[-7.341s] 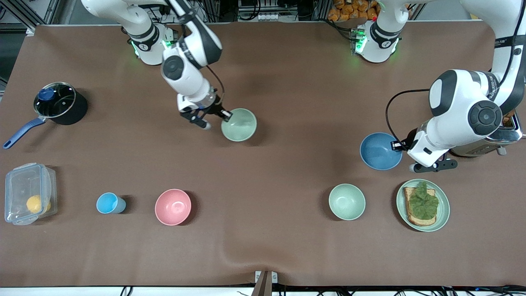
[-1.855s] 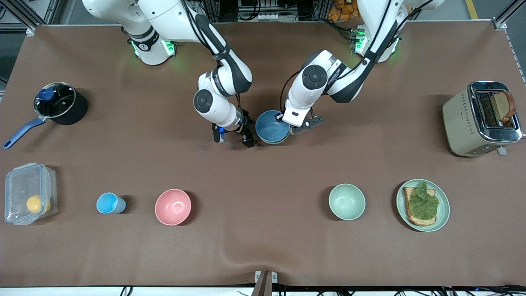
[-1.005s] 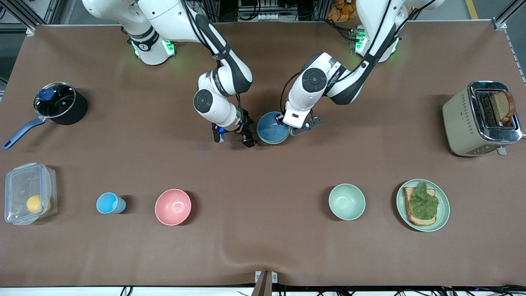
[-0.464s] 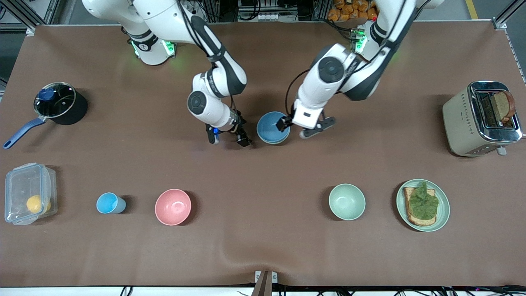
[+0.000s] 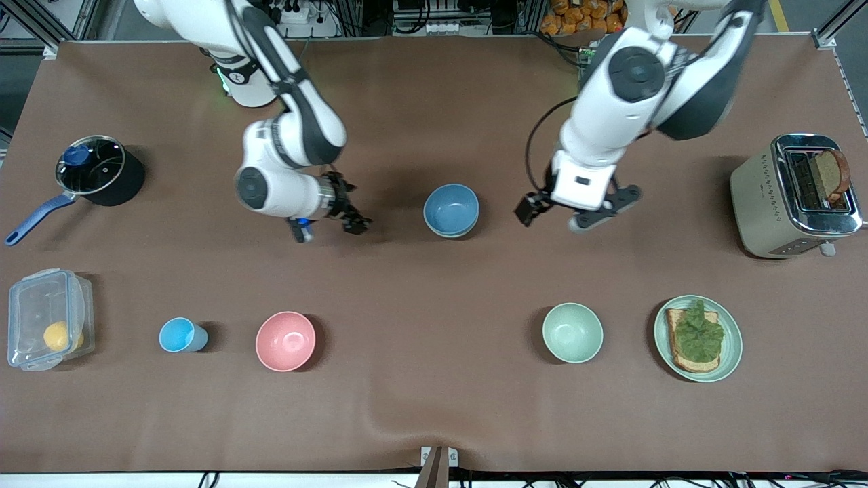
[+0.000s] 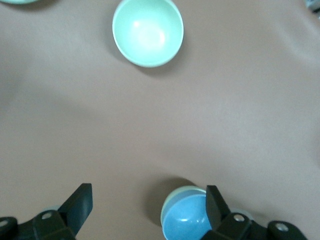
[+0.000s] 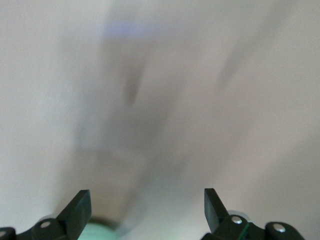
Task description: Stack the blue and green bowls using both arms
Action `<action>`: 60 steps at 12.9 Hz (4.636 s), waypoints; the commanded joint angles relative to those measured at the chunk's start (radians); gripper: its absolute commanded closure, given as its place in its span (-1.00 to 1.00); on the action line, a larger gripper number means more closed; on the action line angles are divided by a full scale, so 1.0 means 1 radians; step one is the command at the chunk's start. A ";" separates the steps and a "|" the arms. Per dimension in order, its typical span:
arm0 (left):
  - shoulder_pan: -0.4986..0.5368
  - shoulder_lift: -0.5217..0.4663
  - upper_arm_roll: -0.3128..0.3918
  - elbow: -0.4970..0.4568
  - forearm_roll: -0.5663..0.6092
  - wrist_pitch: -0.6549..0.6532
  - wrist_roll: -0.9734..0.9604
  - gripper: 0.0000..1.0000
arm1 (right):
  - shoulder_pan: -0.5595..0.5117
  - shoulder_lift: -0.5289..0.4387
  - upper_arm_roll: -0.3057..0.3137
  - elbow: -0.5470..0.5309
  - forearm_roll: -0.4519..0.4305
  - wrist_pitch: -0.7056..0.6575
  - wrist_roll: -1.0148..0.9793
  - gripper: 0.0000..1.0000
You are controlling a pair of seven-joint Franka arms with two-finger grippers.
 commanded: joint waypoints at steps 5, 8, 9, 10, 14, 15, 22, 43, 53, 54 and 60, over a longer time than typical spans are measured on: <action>0.172 -0.029 -0.006 0.157 0.018 -0.254 0.293 -1.00 | -0.005 -0.114 -0.180 0.087 -0.250 -0.355 -0.073 -1.00; 0.228 -0.029 -0.003 0.203 0.021 -0.305 0.389 -1.00 | -0.005 -0.109 -0.286 0.171 -0.258 -0.491 -0.206 -1.00; 0.255 -0.029 -0.003 0.214 0.020 -0.312 0.463 -1.00 | -0.006 -0.108 -0.303 0.197 -0.268 -0.519 -0.234 -1.00; 0.260 -0.029 0.004 0.222 0.020 -0.321 0.518 -1.00 | -0.018 -0.105 -0.327 0.231 -0.294 -0.553 -0.263 -1.00; 0.205 -0.032 0.152 0.283 0.007 -0.383 0.721 -1.00 | -0.173 -0.093 -0.299 0.320 -0.315 -0.627 -0.503 -1.00; 0.191 -0.032 0.168 0.304 0.007 -0.422 0.735 -1.00 | -0.228 -0.094 -0.271 0.325 -0.337 -0.627 -0.568 -1.00; 0.179 -0.098 0.218 0.288 0.003 -0.493 0.752 -1.00 | -0.559 -0.180 0.066 0.459 -0.497 -0.618 -0.746 -1.00; 0.153 -0.129 0.287 0.285 -0.013 -0.525 0.885 -1.00 | -0.718 -0.330 0.235 0.546 -0.512 -0.481 -1.134 -1.00; 0.153 -0.146 0.267 0.300 0.007 -0.580 0.882 -1.00 | -0.684 -0.329 0.234 0.547 -0.528 -0.481 -1.134 -1.00; 0.153 -0.147 0.267 0.300 0.007 -0.580 0.882 -1.00 | -0.684 -0.327 0.234 0.547 -0.528 -0.480 -1.134 -1.00; 0.153 -0.159 0.267 0.297 0.004 -0.585 0.879 -1.00 | -0.686 -0.324 0.232 0.546 -0.551 -0.481 -1.140 -1.00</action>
